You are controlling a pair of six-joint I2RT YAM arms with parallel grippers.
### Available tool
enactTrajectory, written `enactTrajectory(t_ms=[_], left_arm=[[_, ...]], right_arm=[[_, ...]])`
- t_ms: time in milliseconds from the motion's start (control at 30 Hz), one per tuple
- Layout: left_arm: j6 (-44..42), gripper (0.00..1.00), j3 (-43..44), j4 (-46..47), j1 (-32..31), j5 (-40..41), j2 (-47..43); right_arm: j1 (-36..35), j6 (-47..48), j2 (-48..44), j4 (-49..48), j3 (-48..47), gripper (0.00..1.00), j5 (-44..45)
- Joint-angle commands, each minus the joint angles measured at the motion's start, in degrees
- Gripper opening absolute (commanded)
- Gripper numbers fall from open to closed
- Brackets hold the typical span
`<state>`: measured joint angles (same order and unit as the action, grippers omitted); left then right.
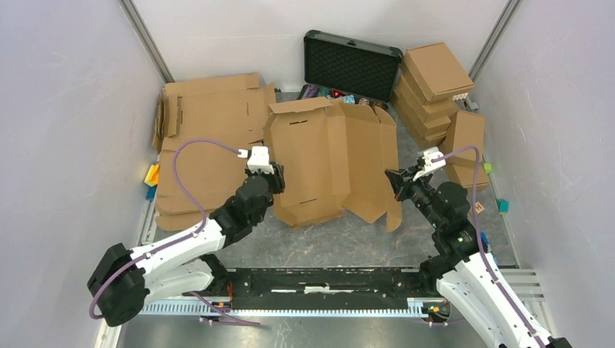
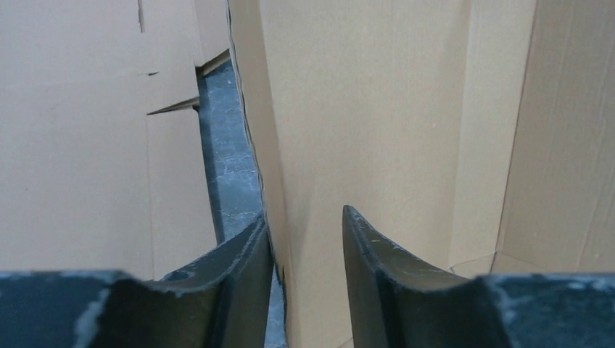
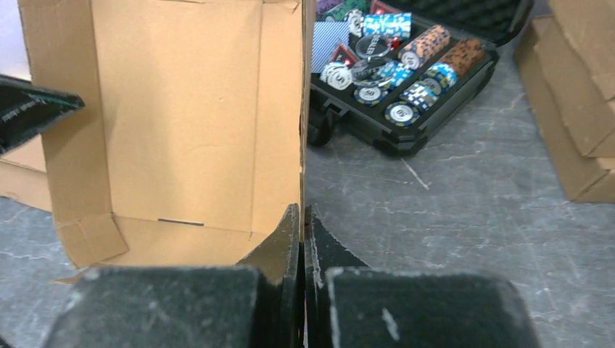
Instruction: Fold the paper box
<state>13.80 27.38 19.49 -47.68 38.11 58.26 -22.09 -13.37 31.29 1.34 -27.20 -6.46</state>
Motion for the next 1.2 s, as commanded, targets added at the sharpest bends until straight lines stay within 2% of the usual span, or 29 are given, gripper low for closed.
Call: enactTrajectory(t_ms=[0,67,133,333,467,567,667,700,1167], left_arm=[[12.59,0.49,7.26,-13.79,6.98,-10.18,-0.82],[14.96,0.51,8.75,-16.04,12.60,-17.77,0.15],[14.79,0.52,9.41,-16.41,15.73,-21.86,0.47],[12.22,0.56,12.41,-19.12,17.37,-20.84,-0.39],[11.68,0.57,15.42,-23.29,18.77,-21.08,2.27],[12.03,0.41,15.00,-22.63,19.73,-22.67,2.88],[10.63,0.07,14.72,-21.87,19.73,-22.51,2.80],[10.08,0.02,14.90,-21.60,19.73,-22.14,2.75],[5.75,0.02,20.77,-11.72,19.32,-23.51,3.59]], right_arm=[[-0.28,6.23,-4.12,-0.90,2.72,0.00,1.96],[-0.28,6.24,-5.36,-3.41,3.61,0.00,1.63],[-0.33,6.29,-5.97,-3.89,3.90,0.00,1.49],[-0.27,6.38,-5.97,-3.28,3.57,0.00,2.19],[-0.33,6.41,-6.45,-3.59,3.67,0.00,1.86],[-0.32,6.35,-7.00,-3.65,3.90,0.00,2.10],[-0.33,6.15,-6.87,-3.77,3.99,0.00,2.01],[-0.30,5.95,-6.86,-4.45,4.24,0.00,1.97],[-0.41,-2.05,3.85,-13.12,-5.43,0.00,-1.17]])
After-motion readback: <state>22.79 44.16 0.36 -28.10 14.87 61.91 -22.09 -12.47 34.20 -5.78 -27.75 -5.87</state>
